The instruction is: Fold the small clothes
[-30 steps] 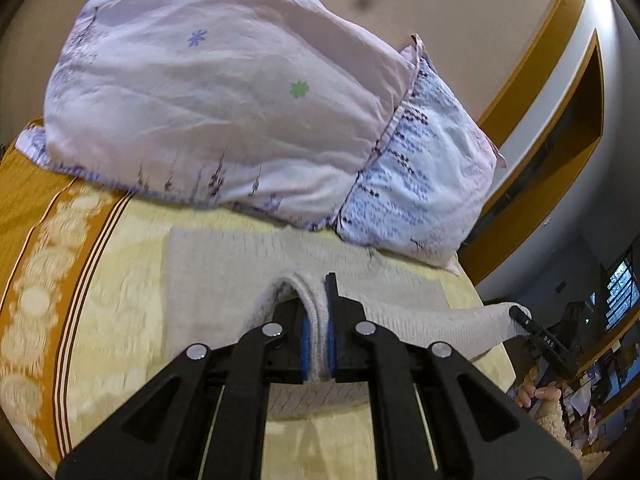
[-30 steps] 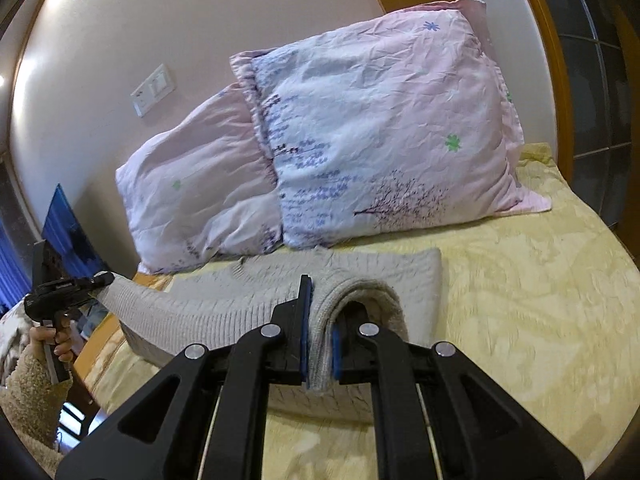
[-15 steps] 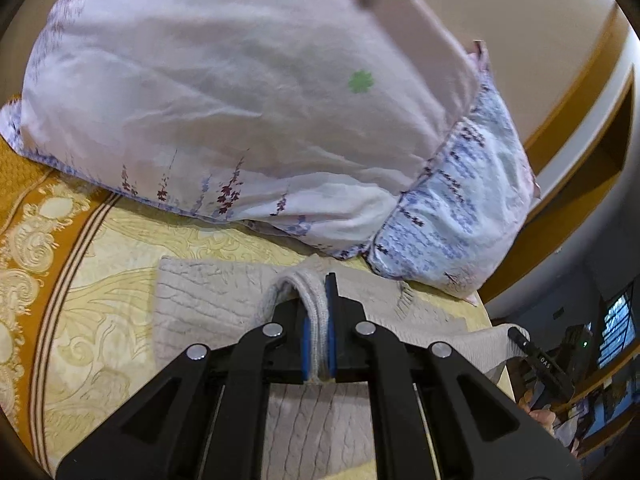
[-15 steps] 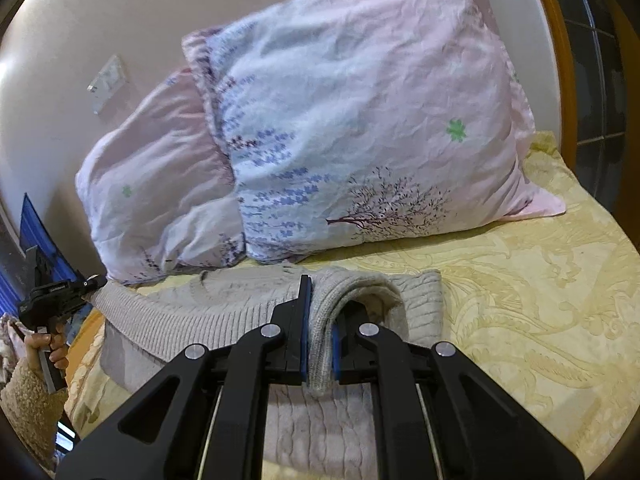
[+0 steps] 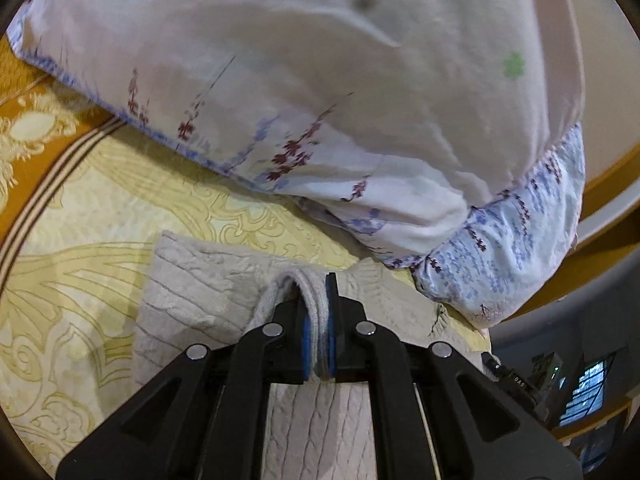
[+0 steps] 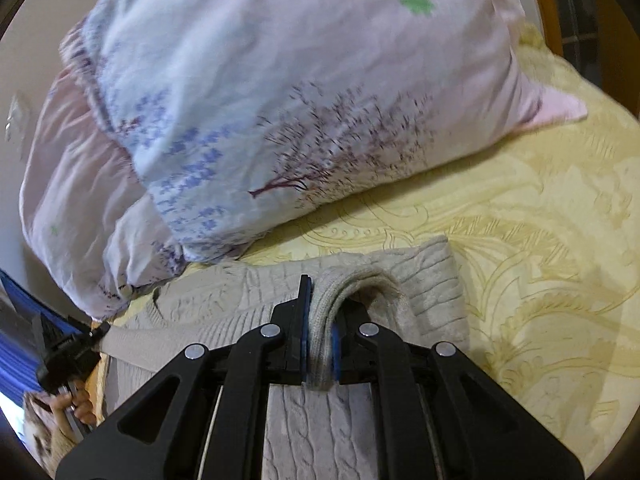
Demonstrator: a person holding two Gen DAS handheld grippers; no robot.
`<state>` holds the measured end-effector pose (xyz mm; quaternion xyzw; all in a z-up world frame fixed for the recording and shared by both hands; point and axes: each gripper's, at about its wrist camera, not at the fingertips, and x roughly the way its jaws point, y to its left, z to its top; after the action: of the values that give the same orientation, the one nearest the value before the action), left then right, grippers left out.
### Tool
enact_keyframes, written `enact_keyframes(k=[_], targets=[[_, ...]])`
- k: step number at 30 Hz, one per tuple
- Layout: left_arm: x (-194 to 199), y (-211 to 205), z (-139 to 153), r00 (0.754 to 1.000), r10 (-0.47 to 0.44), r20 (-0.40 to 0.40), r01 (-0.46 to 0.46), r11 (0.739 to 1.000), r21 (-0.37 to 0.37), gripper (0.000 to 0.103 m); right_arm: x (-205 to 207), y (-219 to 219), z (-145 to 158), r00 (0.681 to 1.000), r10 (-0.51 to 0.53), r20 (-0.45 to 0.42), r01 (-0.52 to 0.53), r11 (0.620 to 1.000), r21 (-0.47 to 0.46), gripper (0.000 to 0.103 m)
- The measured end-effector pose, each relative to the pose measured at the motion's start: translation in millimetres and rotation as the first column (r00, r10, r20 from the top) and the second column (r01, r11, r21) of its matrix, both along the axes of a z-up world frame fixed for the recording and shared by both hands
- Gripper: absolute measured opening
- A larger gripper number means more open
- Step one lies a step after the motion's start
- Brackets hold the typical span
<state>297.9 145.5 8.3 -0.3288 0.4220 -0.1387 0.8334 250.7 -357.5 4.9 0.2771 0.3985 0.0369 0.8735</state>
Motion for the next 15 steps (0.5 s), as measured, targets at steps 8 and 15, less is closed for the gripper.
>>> enact_keyframes(k=[8, 15], targets=[[1, -4, 4, 1.0, 0.012, -0.013, -0.013, 1.0, -0.014, 0.053, -3, -1, 0, 1.0, -0.002, -0.009, 0.003, 0.997, 0.071, 0.061], [-33, 0, 30, 0.998, -0.035, 0.047, 0.029, 0.993, 0.114, 0.059, -52, -10, 21, 0.998, 0.013, 0.066, -0.009, 0.998, -0.06, 0.058]])
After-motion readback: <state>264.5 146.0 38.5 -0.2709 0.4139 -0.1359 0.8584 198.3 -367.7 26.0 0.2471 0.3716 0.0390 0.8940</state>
